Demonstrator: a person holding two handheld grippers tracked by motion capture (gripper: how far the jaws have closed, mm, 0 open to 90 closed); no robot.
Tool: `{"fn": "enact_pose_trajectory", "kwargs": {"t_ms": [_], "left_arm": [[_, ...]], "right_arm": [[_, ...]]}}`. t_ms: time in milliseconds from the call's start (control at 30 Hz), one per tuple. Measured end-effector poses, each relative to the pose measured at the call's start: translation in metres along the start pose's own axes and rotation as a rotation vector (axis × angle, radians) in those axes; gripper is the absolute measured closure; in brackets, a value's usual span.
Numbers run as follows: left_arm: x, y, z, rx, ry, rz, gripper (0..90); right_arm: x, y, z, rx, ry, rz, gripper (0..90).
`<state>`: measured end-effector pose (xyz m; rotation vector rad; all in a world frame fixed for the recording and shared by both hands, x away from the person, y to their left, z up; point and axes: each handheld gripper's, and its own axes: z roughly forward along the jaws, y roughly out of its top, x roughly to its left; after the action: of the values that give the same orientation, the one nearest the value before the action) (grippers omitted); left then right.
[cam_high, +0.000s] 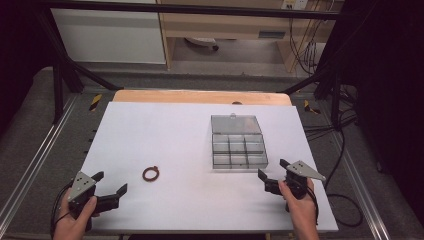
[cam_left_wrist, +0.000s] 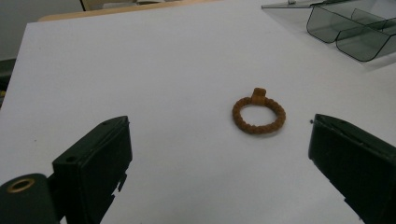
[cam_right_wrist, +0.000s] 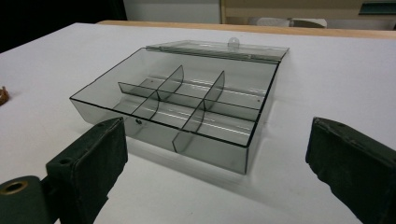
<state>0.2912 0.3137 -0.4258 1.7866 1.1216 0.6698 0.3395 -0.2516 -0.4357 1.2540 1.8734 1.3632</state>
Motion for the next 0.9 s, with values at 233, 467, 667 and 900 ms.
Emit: {"fn": "enact_pose_trajectory", "kwargs": {"t_ms": [233,467,667,900], "left_arm": [[0.0,0.0,0.0,0.005,-0.001,0.002,6.2],[0.0,0.0,0.0,0.005,0.001,0.001,6.2],[-0.001,-0.001,0.001,0.009,-0.002,0.006,6.2],[-0.002,-0.001,0.001,0.013,-0.003,0.007,6.2]], "right_arm": [[0.004,0.0,0.002,0.012,0.024,-0.017,5.8],[0.007,-0.001,0.005,0.034,0.047,-0.02,5.3],[0.016,-0.003,0.008,0.054,0.107,-0.003,5.3],[0.03,-0.002,0.011,0.066,0.162,-0.022,5.6]]}}
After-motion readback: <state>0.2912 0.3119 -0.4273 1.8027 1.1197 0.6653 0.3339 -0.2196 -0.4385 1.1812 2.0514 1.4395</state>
